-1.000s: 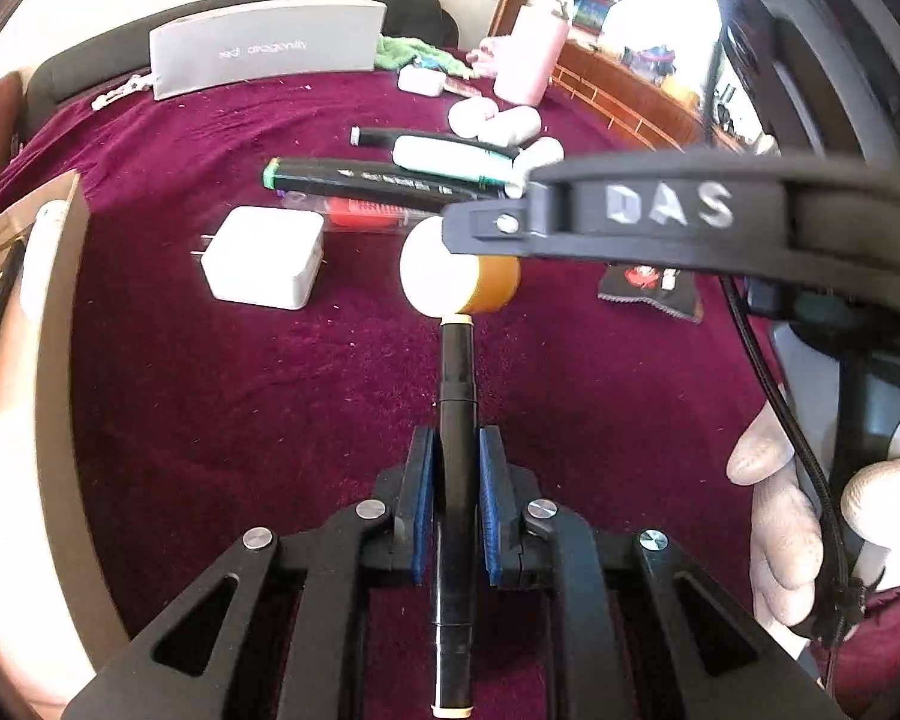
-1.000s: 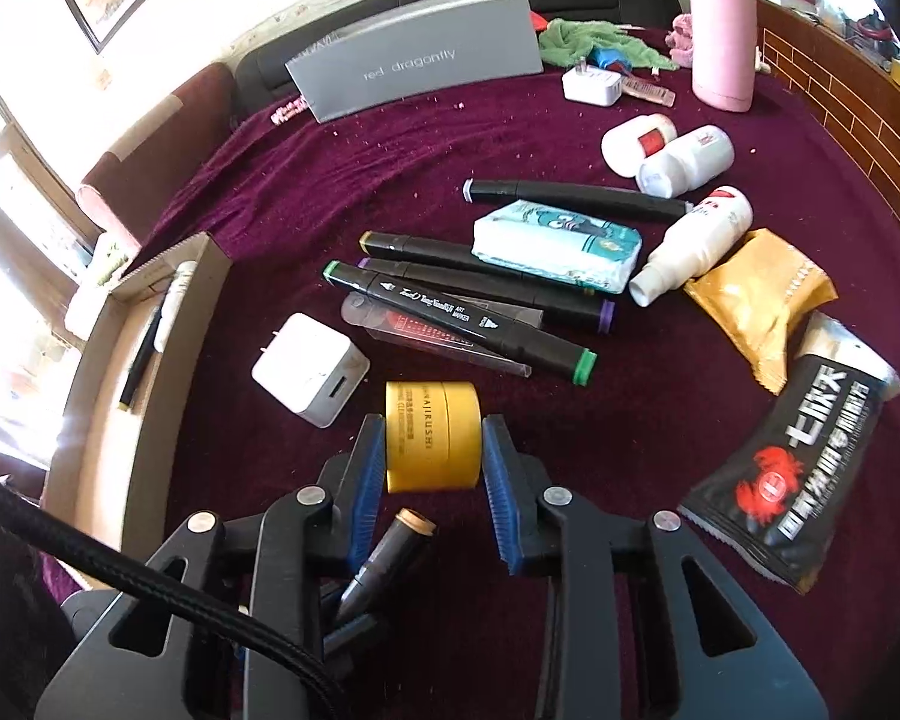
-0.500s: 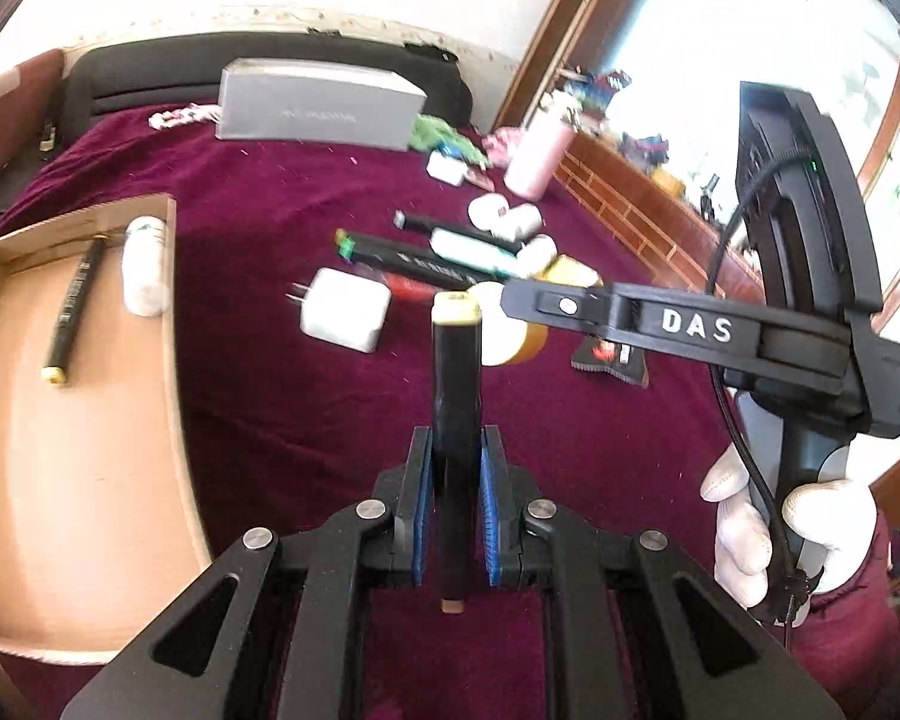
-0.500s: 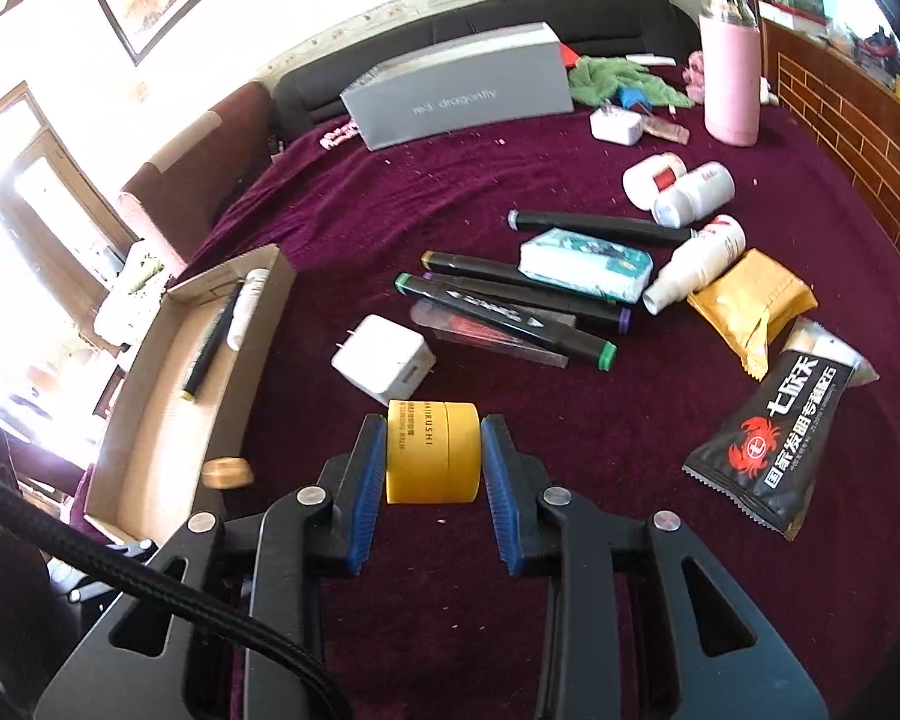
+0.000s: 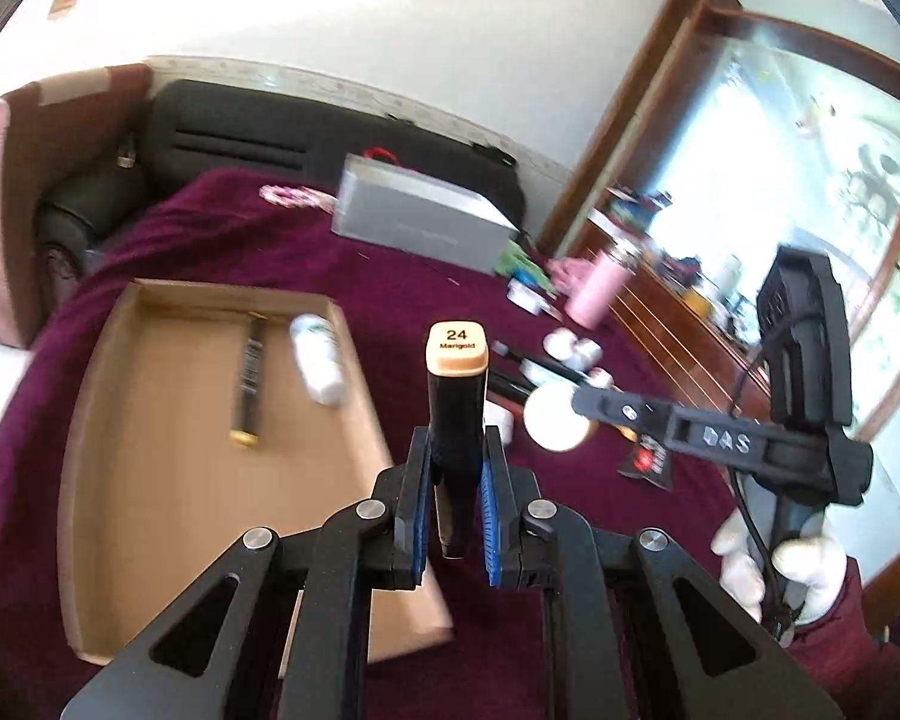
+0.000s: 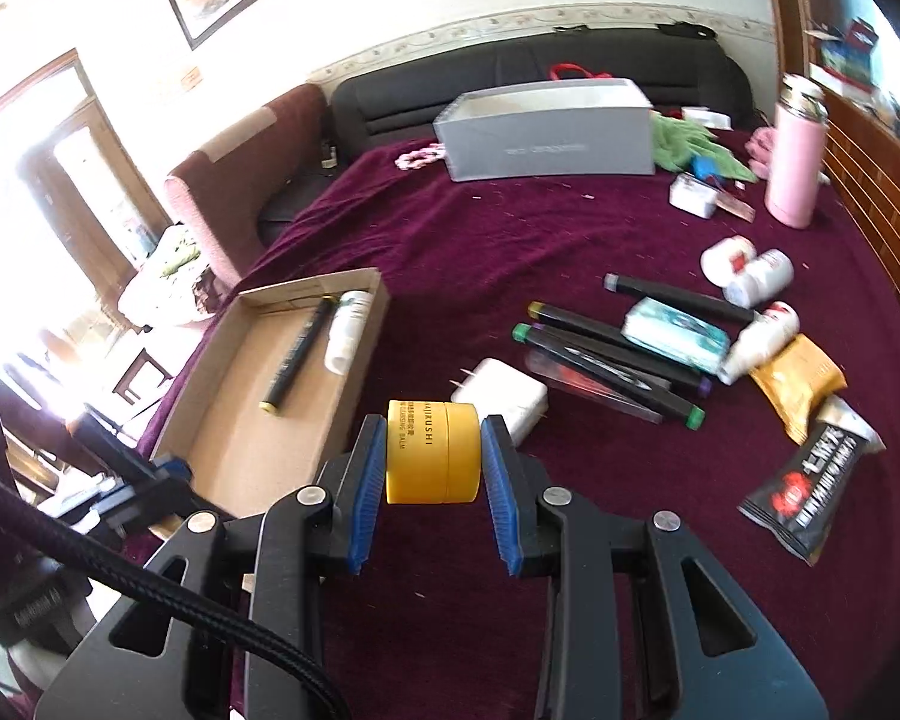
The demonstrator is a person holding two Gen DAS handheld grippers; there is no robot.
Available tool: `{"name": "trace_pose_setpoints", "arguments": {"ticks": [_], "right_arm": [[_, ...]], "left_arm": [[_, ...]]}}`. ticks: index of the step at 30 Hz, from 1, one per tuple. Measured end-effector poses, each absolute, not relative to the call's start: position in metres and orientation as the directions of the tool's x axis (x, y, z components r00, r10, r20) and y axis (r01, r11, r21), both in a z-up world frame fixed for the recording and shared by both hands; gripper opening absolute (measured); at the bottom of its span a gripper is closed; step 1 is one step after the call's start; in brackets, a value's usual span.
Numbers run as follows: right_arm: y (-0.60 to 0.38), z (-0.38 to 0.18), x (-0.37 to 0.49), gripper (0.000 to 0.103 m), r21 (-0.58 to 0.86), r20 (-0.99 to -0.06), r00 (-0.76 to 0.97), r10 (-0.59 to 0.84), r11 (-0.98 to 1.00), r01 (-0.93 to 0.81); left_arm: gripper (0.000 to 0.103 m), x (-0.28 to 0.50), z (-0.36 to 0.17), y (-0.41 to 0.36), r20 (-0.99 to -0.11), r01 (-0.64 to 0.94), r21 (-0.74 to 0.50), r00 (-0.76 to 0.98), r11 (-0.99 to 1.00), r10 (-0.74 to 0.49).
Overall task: Organize objects
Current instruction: 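Carry marker and tape roll into the tray and release both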
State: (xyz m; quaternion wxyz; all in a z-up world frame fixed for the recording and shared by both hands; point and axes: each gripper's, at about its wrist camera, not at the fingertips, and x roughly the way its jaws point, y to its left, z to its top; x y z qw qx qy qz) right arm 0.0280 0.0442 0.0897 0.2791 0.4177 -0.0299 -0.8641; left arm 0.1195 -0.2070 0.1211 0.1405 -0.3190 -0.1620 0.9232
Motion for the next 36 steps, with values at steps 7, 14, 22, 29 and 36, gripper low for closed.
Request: {"name": "trace_pose_setpoints", "arguments": {"ticks": [7, 14, 22, 29, 36], "right_arm": [[-0.009, 0.092, 0.024, 0.03, 0.293, -0.714, -0.435, -0.549, -0.799, 0.525], [-0.066, 0.079, 0.008, 0.03, 0.3, -0.747, -0.364, -0.557, -0.77, 0.563], [-0.119, 0.051, -0.019, 0.03, 0.261, -0.803, -0.326, -0.499, -0.786, 0.56], [-0.143, 0.035, -0.04, 0.03, 0.215, -0.835, -0.327, -0.444, -0.808, 0.548], [-0.154, 0.024, -0.061, 0.03, 0.195, -0.853, -0.325, -0.409, -0.826, 0.529]], "left_arm": [[0.011, 0.097, 0.119, -0.27, -0.582, -0.037, -0.335, -0.777, -0.941, 0.238], [0.011, 0.054, 0.089, -0.312, -0.66, 0.03, -0.32, -0.724, -0.947, 0.2], [0.012, 0.008, 0.067, -0.324, -0.728, 0.04, -0.315, -0.651, -0.948, 0.214], [0.011, -0.033, 0.047, -0.317, -0.79, 0.046, -0.263, -0.584, -0.964, 0.187], [0.011, -0.058, 0.022, -0.311, -0.829, 0.064, -0.252, -0.529, -0.966, 0.182]]}}
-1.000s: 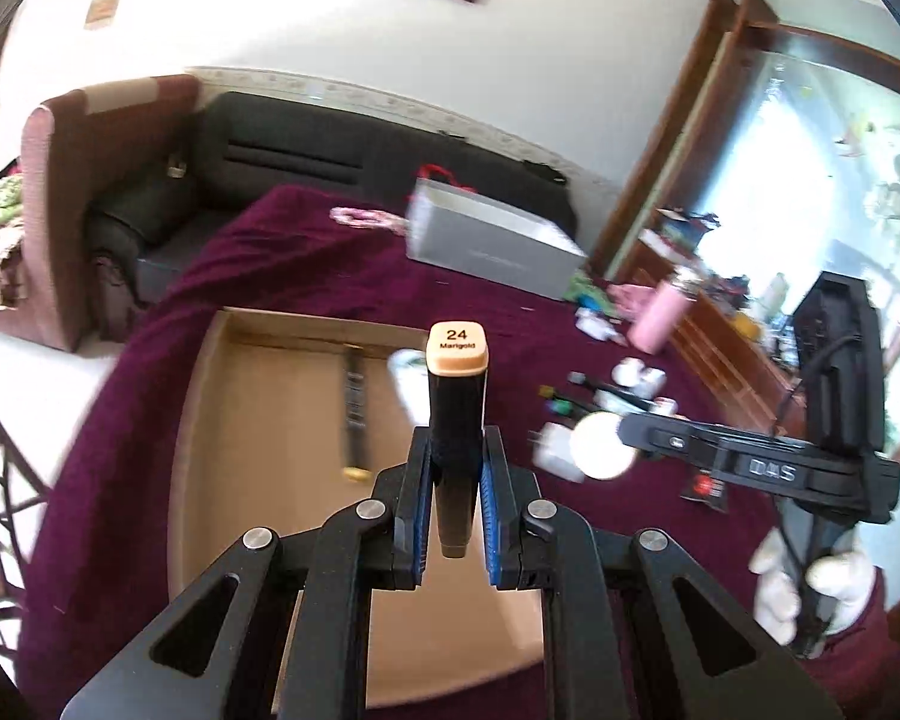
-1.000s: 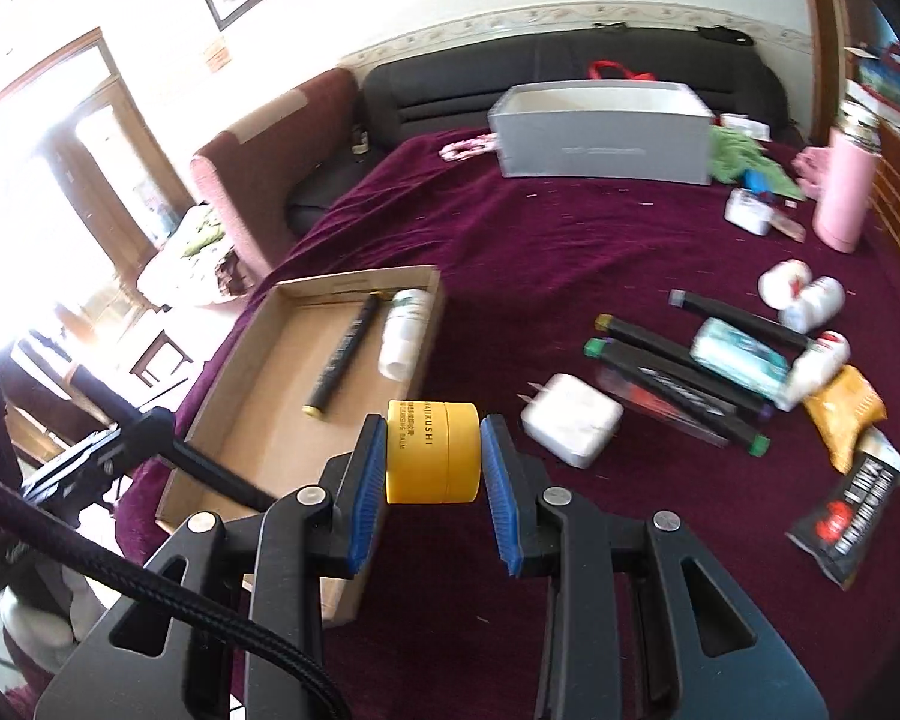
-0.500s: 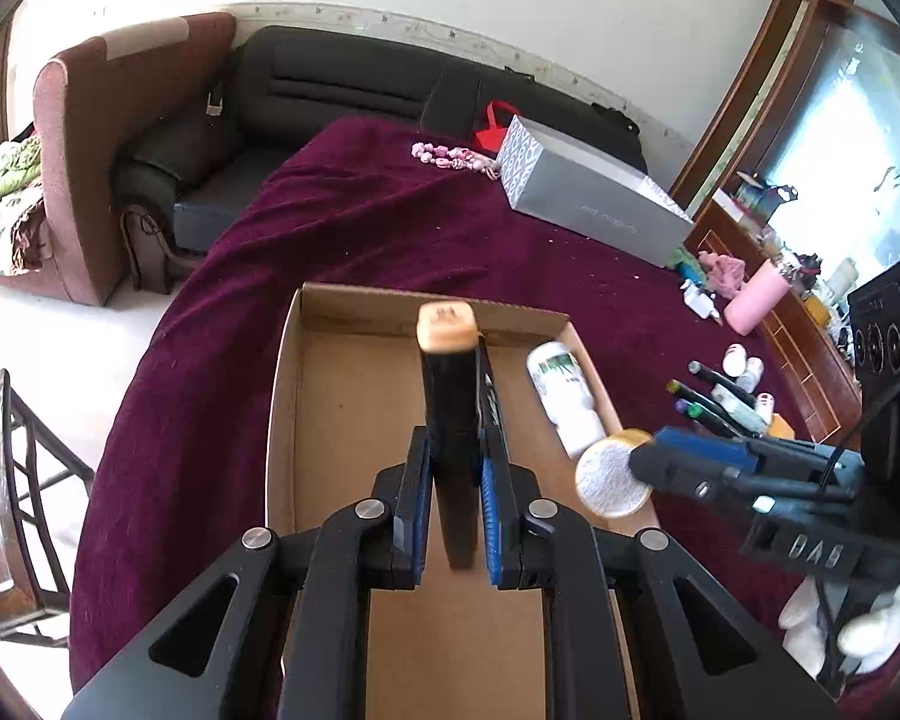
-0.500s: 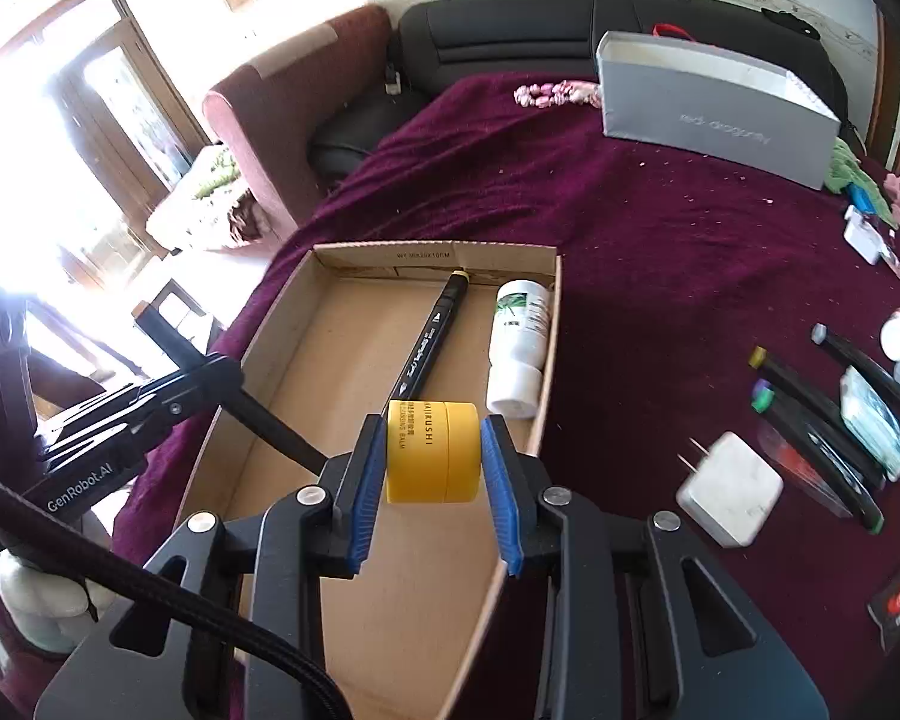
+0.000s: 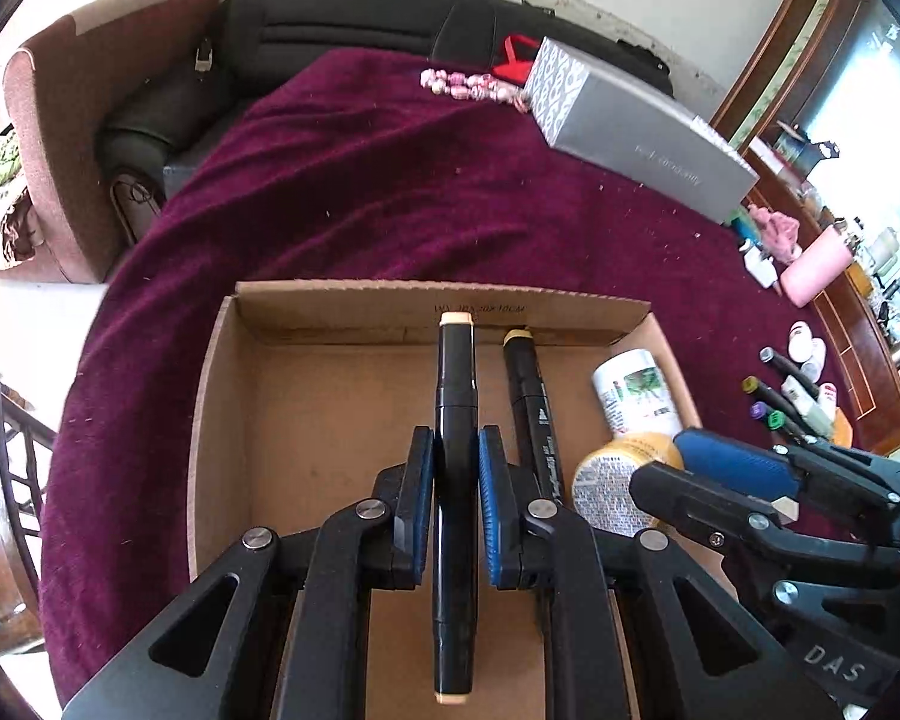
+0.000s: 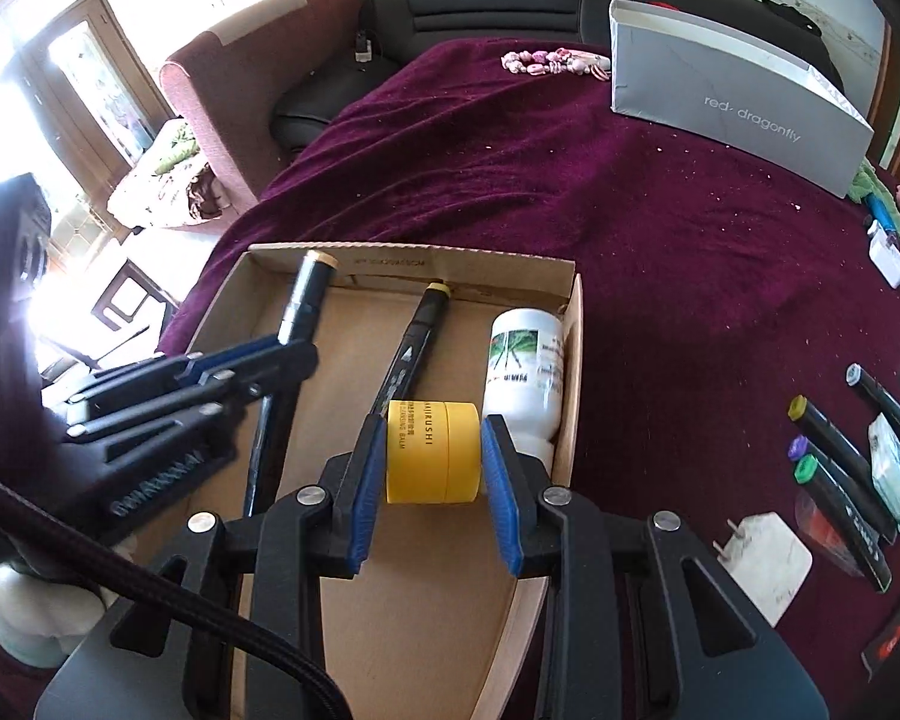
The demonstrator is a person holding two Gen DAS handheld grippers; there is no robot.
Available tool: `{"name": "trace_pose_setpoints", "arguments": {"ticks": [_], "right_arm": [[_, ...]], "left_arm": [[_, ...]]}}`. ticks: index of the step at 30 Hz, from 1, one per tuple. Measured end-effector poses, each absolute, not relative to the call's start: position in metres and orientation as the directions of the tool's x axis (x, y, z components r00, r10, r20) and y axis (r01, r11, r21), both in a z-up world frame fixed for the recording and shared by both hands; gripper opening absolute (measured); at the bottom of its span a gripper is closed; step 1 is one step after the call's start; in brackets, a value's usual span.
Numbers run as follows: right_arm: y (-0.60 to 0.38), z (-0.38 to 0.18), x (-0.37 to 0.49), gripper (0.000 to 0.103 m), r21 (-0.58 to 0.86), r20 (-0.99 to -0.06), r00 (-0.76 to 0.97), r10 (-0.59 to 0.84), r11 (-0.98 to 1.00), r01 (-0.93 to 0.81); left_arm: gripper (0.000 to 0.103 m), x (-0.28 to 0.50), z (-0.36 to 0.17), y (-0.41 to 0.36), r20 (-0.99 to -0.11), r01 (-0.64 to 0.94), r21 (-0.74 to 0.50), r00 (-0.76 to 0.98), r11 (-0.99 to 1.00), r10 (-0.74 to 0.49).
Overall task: Organize objects
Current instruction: 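Carry marker and tape roll into the tray and release both, then return both grippers to the clutter and grasp the white charger with the left gripper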
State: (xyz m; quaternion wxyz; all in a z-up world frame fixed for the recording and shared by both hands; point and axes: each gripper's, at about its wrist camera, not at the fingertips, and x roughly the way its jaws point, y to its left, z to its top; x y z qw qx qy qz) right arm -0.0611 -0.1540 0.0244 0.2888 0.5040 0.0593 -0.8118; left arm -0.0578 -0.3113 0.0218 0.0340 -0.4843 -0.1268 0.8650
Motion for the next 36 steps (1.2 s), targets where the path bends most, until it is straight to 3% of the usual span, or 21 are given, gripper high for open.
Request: {"name": "trace_pose_setpoints", "arguments": {"ticks": [5, 10, 12, 16, 19, 25, 28, 30, 36], "right_arm": [[-0.163, 0.018, -0.073, 0.03, 0.179, -0.859, -0.329, -0.391, -0.833, 0.523], [-0.166, 0.016, -0.079, 0.03, 0.175, -0.854, -0.339, -0.393, -0.833, 0.524], [-0.166, 0.015, -0.08, 0.031, 0.176, -0.851, -0.344, -0.397, -0.832, 0.525], [-0.166, 0.016, -0.082, 0.04, 0.194, -0.842, -0.344, -0.416, -0.828, 0.525], [-0.164, 0.02, -0.083, 0.057, 0.182, -0.834, -0.369, -0.41, -0.836, 0.517], [-0.137, 0.042, -0.081, 0.057, 0.238, -0.788, -0.412, -0.457, -0.844, 0.48], [-0.117, 0.056, -0.073, 0.062, 0.261, -0.762, -0.436, -0.478, -0.844, 0.468], [-0.1, 0.063, -0.066, 0.064, 0.283, -0.744, -0.451, -0.493, -0.844, 0.456], [-0.036, 0.06, -0.042, 0.065, 0.334, -0.718, -0.484, -0.501, -0.858, 0.391]], "left_arm": [[0.011, -0.063, 0.014, -0.308, -0.84, 0.068, -0.251, -0.51, -0.966, 0.183], [0.014, -0.064, 0.011, -0.318, -0.829, 0.096, -0.327, -0.507, -0.94, 0.236], [0.028, -0.063, 0.011, -0.323, -0.816, 0.106, -0.375, -0.508, -0.921, 0.274], [0.038, -0.057, 0.014, -0.335, -0.8, 0.132, -0.435, -0.511, -0.891, 0.315], [0.038, -0.05, 0.019, -0.339, -0.791, 0.142, -0.452, -0.521, -0.88, 0.322], [0.038, -0.026, 0.046, -0.331, -0.75, 0.138, -0.462, -0.588, -0.876, 0.302], [0.043, -0.008, 0.062, -0.312, -0.708, 0.1, -0.471, -0.635, -0.876, 0.309], [0.047, 0.006, 0.067, -0.295, -0.676, 0.067, -0.488, -0.66, -0.87, 0.328], [0.047, 0.034, 0.056, -0.238, -0.653, -0.004, -0.528, -0.637, -0.849, 0.41]]}}
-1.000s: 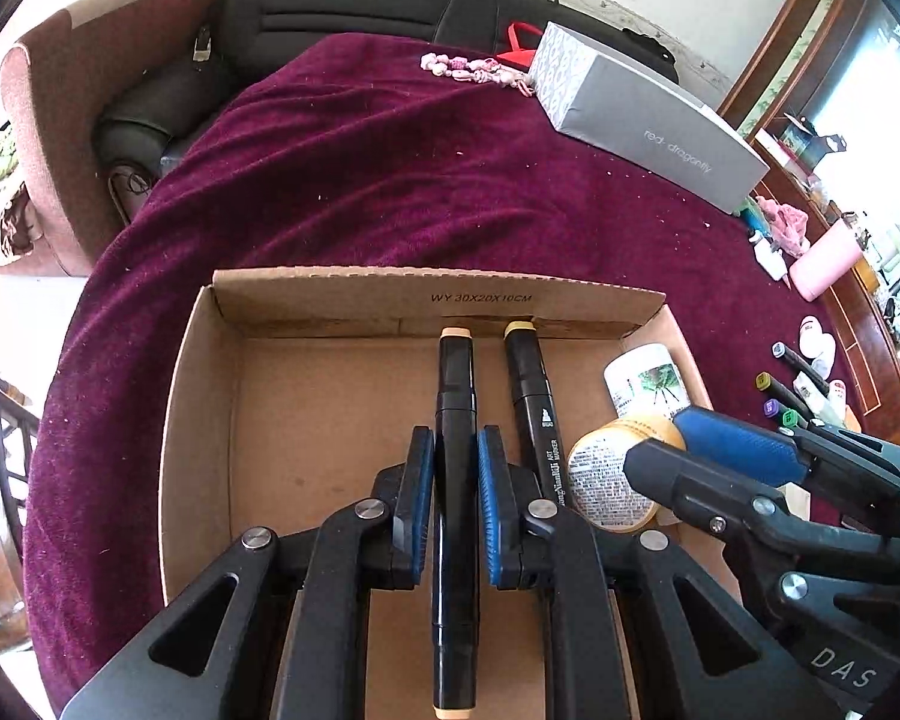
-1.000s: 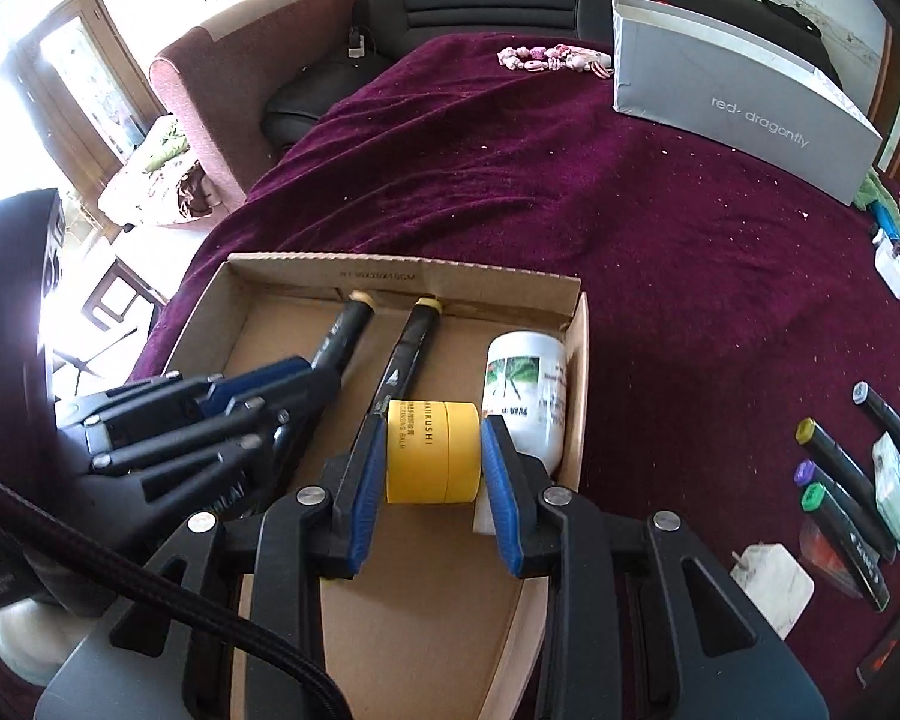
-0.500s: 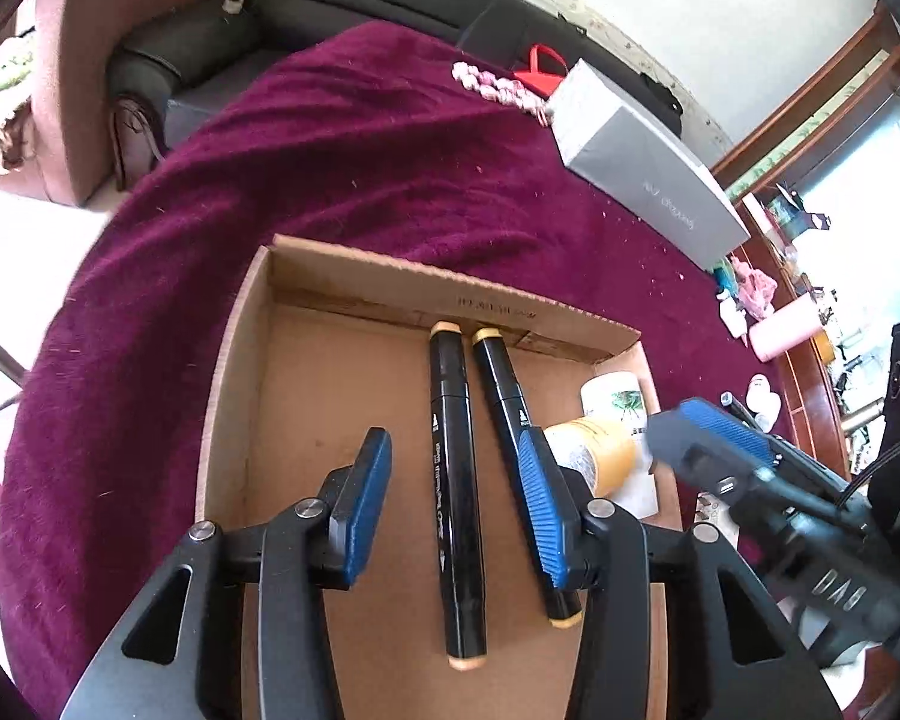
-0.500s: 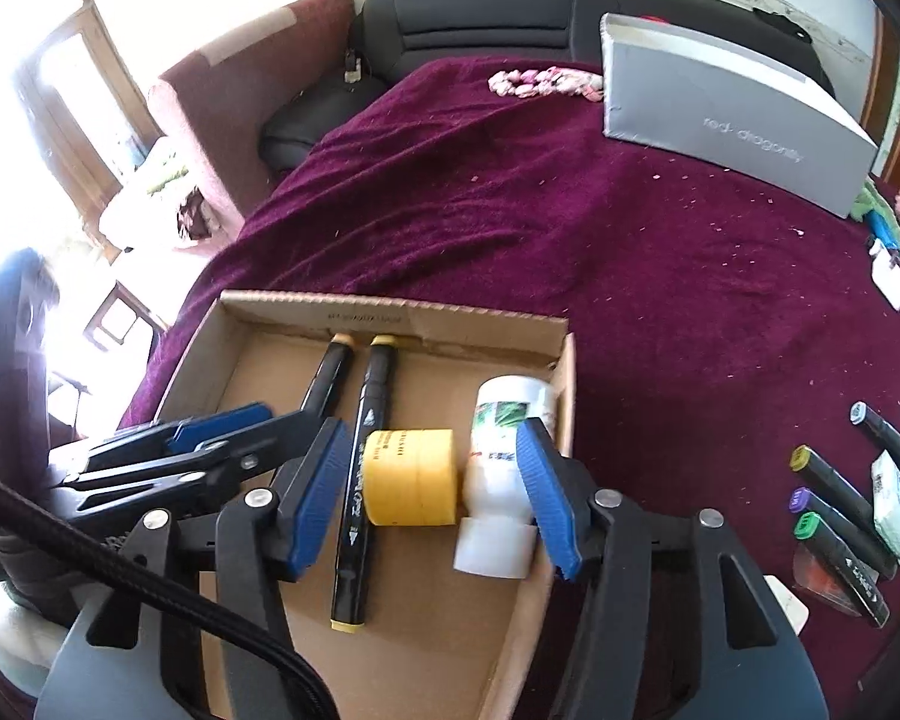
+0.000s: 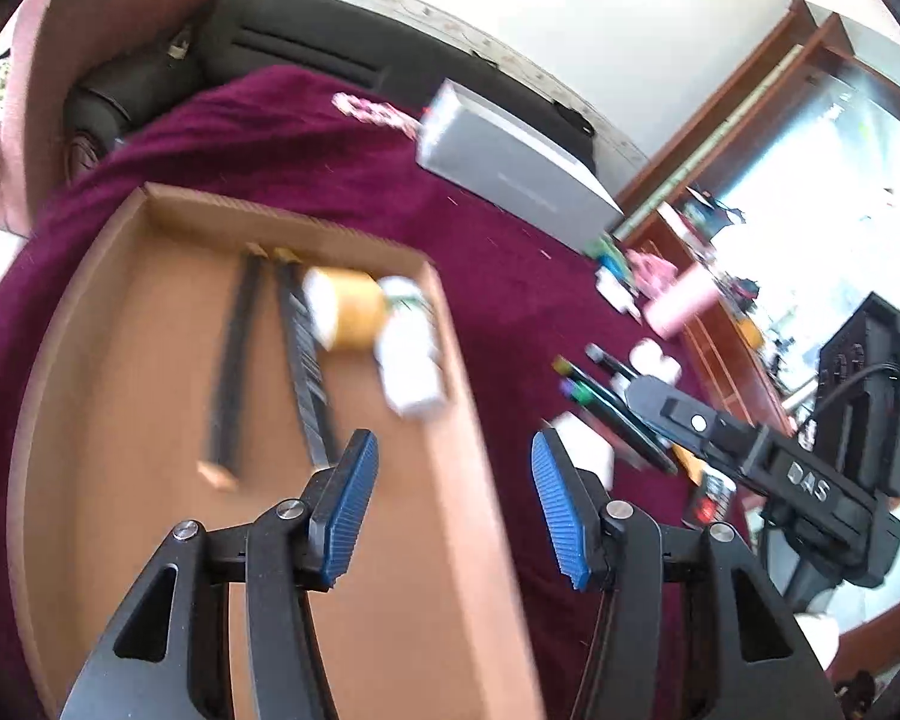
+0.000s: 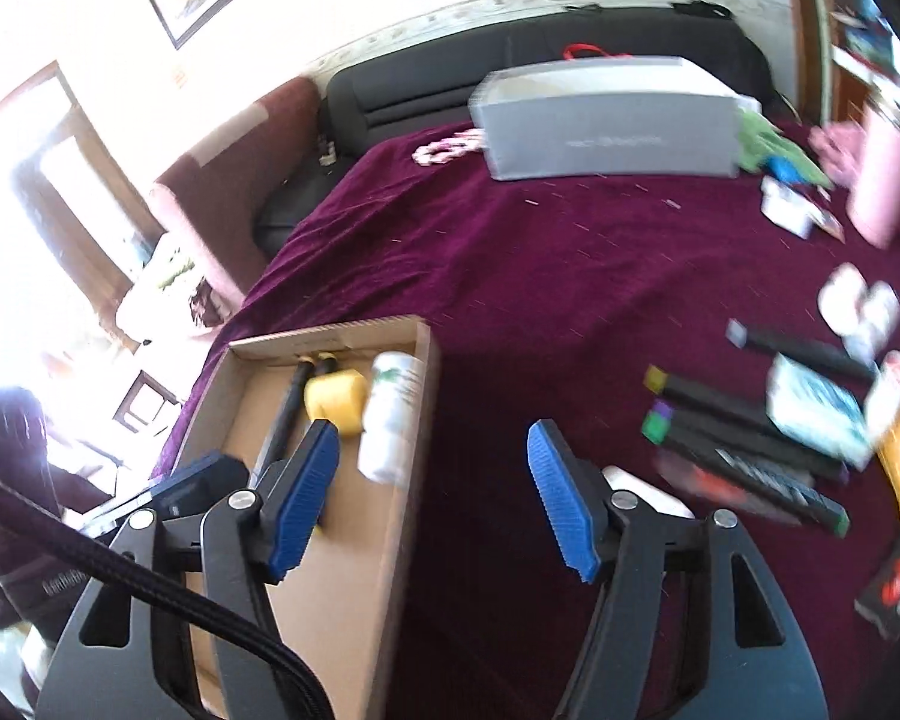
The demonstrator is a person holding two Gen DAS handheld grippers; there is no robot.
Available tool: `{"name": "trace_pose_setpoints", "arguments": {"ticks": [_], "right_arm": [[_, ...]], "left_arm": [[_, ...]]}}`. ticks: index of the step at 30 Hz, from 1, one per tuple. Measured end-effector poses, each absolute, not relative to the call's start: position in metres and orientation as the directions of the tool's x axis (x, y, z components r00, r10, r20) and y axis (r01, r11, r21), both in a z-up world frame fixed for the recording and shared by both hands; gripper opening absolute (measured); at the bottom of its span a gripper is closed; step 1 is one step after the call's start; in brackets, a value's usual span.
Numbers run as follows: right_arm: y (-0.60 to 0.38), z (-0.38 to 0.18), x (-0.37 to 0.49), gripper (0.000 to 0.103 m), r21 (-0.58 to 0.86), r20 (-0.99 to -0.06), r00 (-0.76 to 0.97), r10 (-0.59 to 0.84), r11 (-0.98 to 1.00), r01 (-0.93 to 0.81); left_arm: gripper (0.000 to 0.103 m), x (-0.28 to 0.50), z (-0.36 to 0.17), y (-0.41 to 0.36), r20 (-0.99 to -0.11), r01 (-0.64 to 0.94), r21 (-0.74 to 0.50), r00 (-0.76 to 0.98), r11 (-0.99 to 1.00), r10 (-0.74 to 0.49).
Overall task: Organize objects
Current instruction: 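Return both grippers to the clutter and grasp the white charger with the left gripper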
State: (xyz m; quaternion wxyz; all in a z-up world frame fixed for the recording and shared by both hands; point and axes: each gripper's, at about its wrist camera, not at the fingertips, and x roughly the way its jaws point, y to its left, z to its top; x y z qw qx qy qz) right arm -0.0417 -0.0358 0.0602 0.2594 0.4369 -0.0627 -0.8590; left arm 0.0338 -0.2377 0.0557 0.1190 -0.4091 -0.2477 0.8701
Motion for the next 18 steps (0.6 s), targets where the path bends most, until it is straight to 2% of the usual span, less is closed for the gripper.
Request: {"name": "trace_pose_setpoints", "arguments": {"ticks": [11, 18], "right_arm": [[0.084, 0.031, -0.023, 0.068, 0.459, -0.696, -0.517, -0.498, -0.862, 0.214], [0.123, 0.011, -0.038, 0.068, 0.52, -0.691, -0.505, -0.516, -0.841, 0.148]], "left_arm": [[0.047, 0.067, 0.066, -0.169, -0.616, -0.075, -0.594, -0.598, -0.801, 0.513], [0.047, 0.064, 0.07, -0.124, -0.677, -0.131, -0.479, -0.574, -0.868, 0.461]]}}
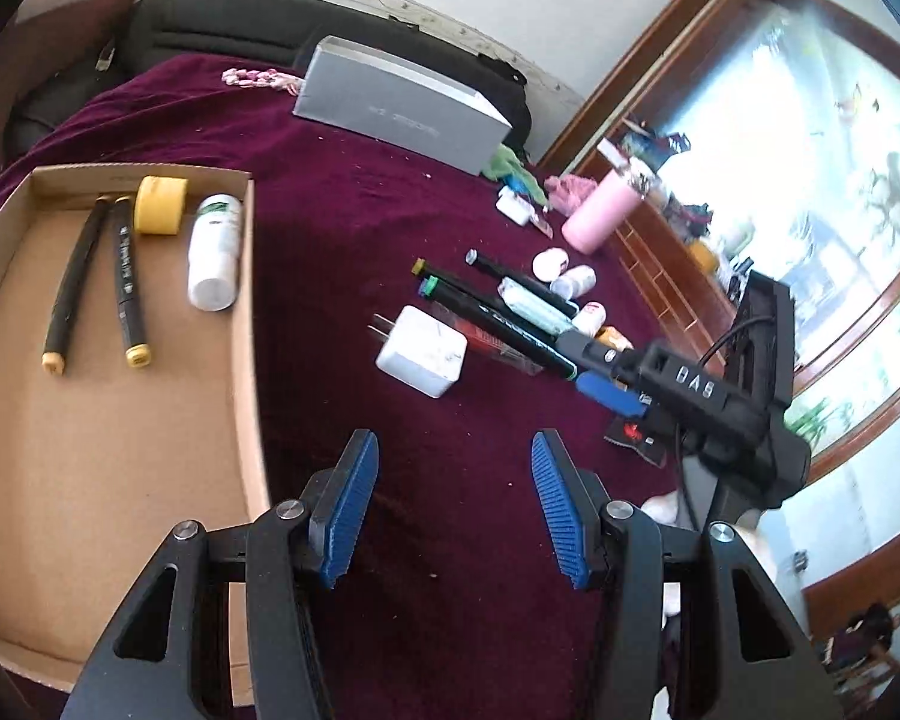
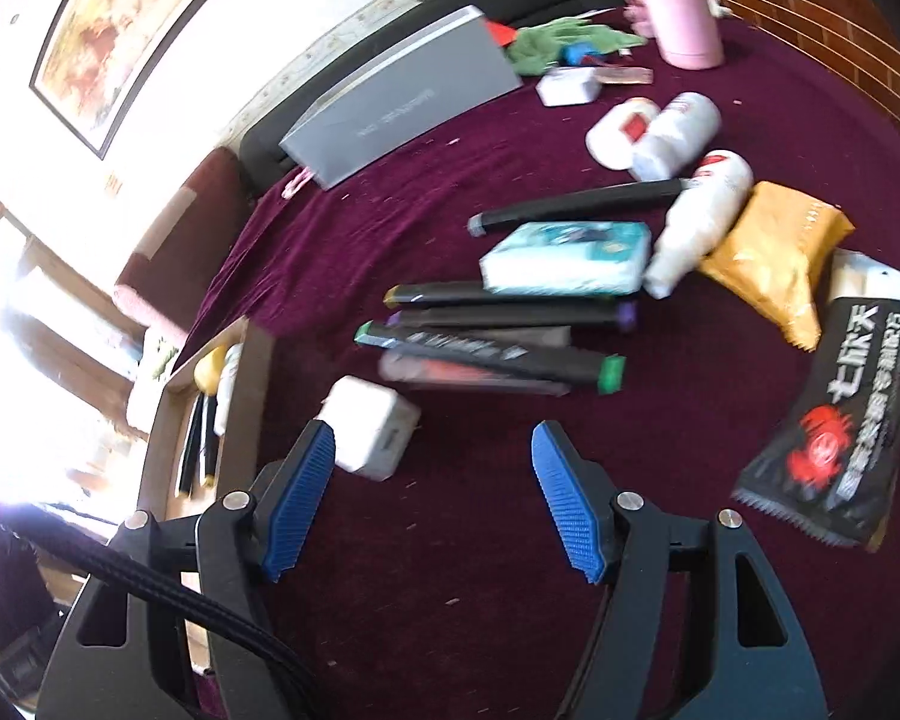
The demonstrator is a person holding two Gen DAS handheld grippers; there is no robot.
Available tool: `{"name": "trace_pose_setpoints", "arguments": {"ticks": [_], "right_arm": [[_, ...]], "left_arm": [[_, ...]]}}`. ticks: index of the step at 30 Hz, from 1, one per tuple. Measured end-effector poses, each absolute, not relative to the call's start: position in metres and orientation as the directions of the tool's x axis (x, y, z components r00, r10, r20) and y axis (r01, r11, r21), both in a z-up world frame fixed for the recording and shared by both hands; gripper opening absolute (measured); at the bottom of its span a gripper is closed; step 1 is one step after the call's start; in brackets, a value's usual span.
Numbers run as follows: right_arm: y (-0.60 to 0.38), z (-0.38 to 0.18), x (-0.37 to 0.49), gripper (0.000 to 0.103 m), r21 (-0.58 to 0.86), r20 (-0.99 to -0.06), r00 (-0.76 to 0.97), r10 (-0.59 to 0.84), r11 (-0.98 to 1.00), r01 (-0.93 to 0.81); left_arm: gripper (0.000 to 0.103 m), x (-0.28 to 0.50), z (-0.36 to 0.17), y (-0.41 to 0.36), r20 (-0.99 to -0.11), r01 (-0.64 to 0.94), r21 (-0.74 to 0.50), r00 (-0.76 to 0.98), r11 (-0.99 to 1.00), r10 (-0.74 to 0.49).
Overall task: Organize objects
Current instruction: 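Return both grippers to the clutter and grasp the white charger with the left gripper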
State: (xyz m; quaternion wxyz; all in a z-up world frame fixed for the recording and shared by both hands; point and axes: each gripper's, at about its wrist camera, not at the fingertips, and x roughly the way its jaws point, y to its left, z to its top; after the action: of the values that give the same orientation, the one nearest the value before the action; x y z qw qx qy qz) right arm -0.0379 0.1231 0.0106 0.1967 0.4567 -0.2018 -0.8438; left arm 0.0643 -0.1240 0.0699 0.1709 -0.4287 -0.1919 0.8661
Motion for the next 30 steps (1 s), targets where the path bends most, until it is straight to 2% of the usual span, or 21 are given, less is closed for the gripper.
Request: {"name": "trace_pose_setpoints", "arguments": {"ticks": [6, 12, 18, 20, 23, 25, 30], "right_arm": [[0.155, 0.015, -0.057, 0.068, 0.538, -0.649, -0.582, -0.489, -0.837, 0.103], [0.175, 0.014, -0.076, 0.071, 0.585, -0.577, -0.643, -0.503, -0.804, 0.105], [0.186, 0.007, -0.077, 0.073, 0.603, -0.576, -0.627, -0.525, -0.79, 0.108], [0.188, 0.01, -0.075, 0.076, 0.601, -0.567, -0.636, -0.523, -0.791, 0.114], [0.187, 0.008, -0.076, 0.076, 0.607, -0.568, -0.626, -0.535, -0.785, 0.12], [0.186, 0.007, -0.077, 0.076, 0.61, -0.57, -0.619, -0.54, -0.783, 0.121], [0.183, 0.006, -0.076, 0.076, 0.597, -0.58, -0.615, -0.534, -0.792, 0.125]], "left_arm": [[0.047, 0.03, 0.062, -0.103, -0.73, -0.085, -0.405, -0.569, -0.91, 0.378], [0.047, -0.019, 0.04, -0.067, -0.8, -0.067, -0.212, -0.561, -0.975, 0.212], [0.048, -0.047, 0.023, -0.043, -0.823, -0.081, -0.113, -0.551, -0.99, 0.139], [0.056, -0.052, 0.019, -0.036, -0.822, -0.097, -0.094, -0.554, -0.991, 0.133], [0.056, -0.049, 0.016, -0.022, -0.816, -0.158, -0.021, -0.568, -0.987, 0.109], [0.047, -0.043, 0.017, -0.018, -0.818, -0.185, -0.009, -0.564, -0.983, 0.114], [0.047, -0.021, 0.023, -0.025, -0.827, -0.227, -0.072, -0.531, -0.971, 0.185]]}}
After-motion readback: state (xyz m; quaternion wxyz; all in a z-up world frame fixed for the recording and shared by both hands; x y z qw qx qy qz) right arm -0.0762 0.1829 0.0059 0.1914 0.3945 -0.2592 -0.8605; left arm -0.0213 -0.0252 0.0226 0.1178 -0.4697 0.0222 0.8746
